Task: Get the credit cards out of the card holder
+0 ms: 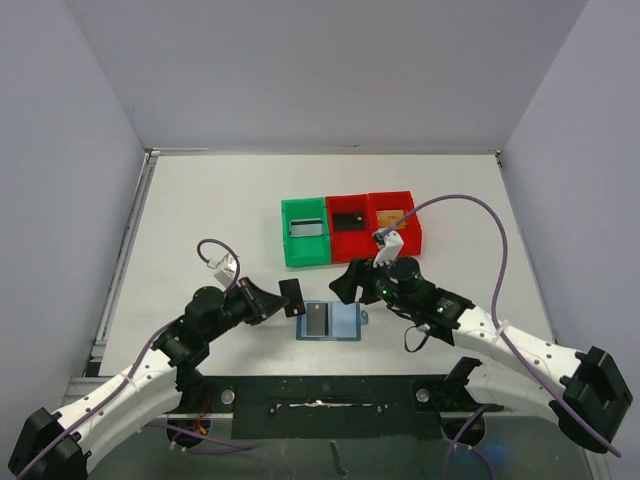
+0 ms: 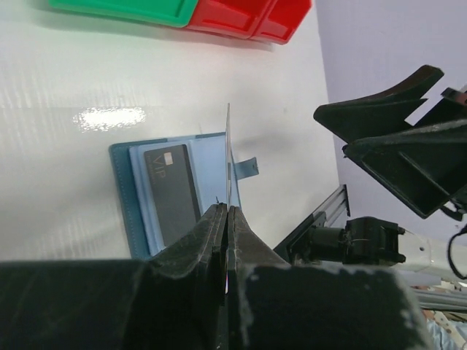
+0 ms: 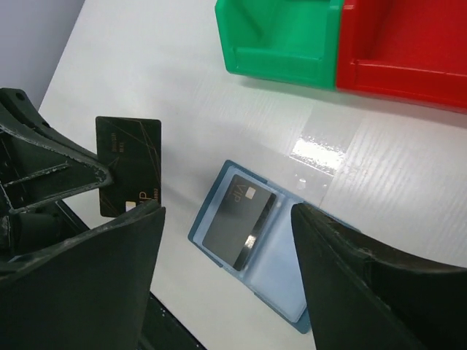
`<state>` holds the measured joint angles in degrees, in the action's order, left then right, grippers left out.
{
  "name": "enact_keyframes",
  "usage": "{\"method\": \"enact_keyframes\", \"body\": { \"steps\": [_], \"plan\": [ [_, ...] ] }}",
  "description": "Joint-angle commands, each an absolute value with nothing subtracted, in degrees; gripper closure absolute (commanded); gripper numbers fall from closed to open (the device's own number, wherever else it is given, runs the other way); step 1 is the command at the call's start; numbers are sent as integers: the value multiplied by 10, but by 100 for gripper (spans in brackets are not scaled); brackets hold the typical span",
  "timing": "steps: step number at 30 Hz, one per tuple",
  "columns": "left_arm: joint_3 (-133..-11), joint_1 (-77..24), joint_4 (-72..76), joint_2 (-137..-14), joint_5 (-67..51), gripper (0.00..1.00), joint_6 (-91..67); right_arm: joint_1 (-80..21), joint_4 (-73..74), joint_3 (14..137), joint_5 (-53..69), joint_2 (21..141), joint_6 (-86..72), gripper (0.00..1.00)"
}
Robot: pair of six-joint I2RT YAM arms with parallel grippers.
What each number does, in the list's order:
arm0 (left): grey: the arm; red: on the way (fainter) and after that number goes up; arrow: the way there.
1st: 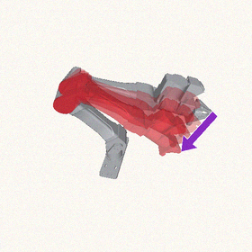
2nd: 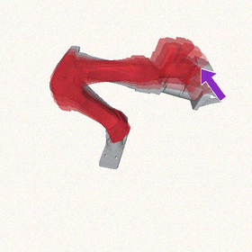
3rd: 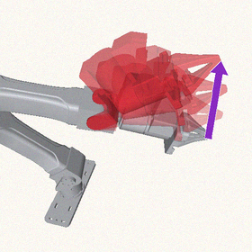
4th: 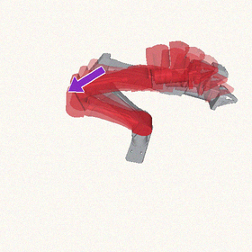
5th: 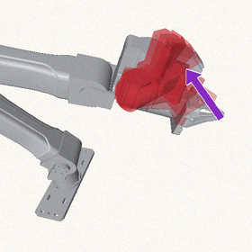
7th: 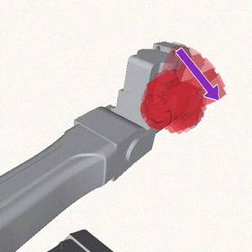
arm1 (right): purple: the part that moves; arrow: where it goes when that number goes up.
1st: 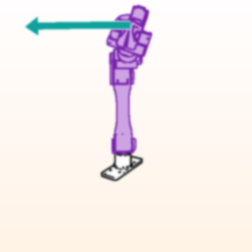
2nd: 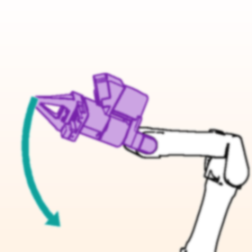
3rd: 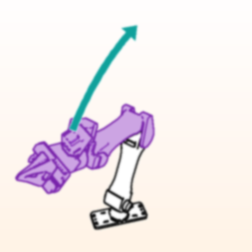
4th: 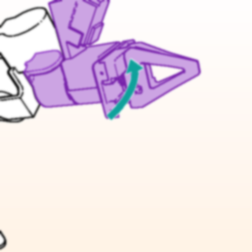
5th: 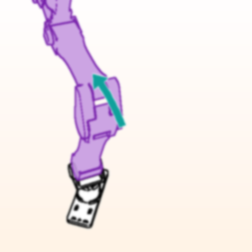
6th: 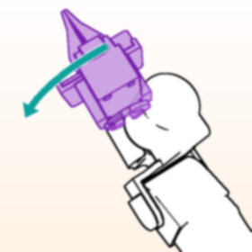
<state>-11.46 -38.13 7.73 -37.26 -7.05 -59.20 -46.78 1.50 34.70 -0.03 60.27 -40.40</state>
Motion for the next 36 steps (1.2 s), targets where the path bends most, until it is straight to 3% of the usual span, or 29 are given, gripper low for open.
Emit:
{"method": "enact_keyframes", "body": {
  "steps": [1,3,8,15,23,36],
  "plan": [
    [-136,-379,140,-347,-98,100,-579,-462,-95,291,-69,505,-363,25],
    [-136,-378,154,-337,-107,100,-579,-453,-49,299,-100,475,-374,1],
    [-123,-378,211,-328,-126,100,-588,-415,-14,287,-70,447,-390,2],
    [-104,-378,362,-358,-173,100,-624,-330,-233,198,204,479,-506,0],
    [-102,-381,421,-406,-194,100,-635,-336,-402,182,304,548,-559,12],
    [-103,-384,455,-428,-222,100,-643,-370,-454,242,369,623,-580,38]
  ]
}}
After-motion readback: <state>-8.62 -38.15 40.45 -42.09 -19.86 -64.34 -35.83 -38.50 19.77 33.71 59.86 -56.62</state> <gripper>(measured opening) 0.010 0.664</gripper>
